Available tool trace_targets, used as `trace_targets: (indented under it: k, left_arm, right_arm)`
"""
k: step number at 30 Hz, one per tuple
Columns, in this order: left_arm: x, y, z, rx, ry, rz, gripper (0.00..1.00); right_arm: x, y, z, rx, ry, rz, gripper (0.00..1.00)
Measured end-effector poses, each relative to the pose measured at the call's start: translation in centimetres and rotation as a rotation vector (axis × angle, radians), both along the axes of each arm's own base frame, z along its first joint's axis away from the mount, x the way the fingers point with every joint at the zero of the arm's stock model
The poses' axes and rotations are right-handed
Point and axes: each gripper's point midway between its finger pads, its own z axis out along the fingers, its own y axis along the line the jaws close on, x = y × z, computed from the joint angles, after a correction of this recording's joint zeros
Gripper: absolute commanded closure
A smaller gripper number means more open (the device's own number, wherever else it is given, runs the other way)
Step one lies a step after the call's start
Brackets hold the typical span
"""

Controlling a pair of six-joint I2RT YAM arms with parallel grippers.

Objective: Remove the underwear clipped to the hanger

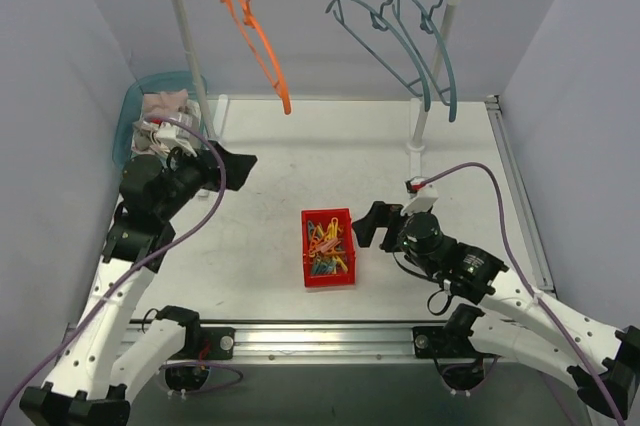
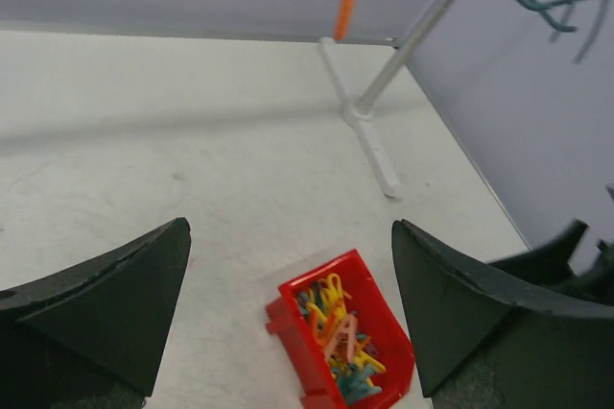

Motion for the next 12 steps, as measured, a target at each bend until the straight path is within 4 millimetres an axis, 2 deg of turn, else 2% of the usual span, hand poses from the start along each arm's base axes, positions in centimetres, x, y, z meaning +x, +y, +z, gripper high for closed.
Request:
trace_targets:
  k: [3,5,8,12]
  left_arm:
    - [-3.3,-1.8,1.4,-0.03,-0.052,-0.1,0.06]
    - [-5.1,-2.9,1.5,-0.044,-0.069,-0.168,0.06]
    - [-6.7,-4.0,0.5,-0.05,-0.056,-0.244,0.06]
    - [-7.6,-4.5,-1.8,-0.054,-0.005,-0.284,0.06]
  right_arm:
    - [0.0,-0.4,1.1,0.016,-0.023,-0.014,0.0]
    - [0.0,-0.9,2.0,0.031,-0.049,-0.027,0.0]
    - [-0.1,-1.6,3.4,0.052,-0.089,-0.043,0.0]
    - [-0.1,-2.4,5.0,0.08,-0.134,-0.064,0.0]
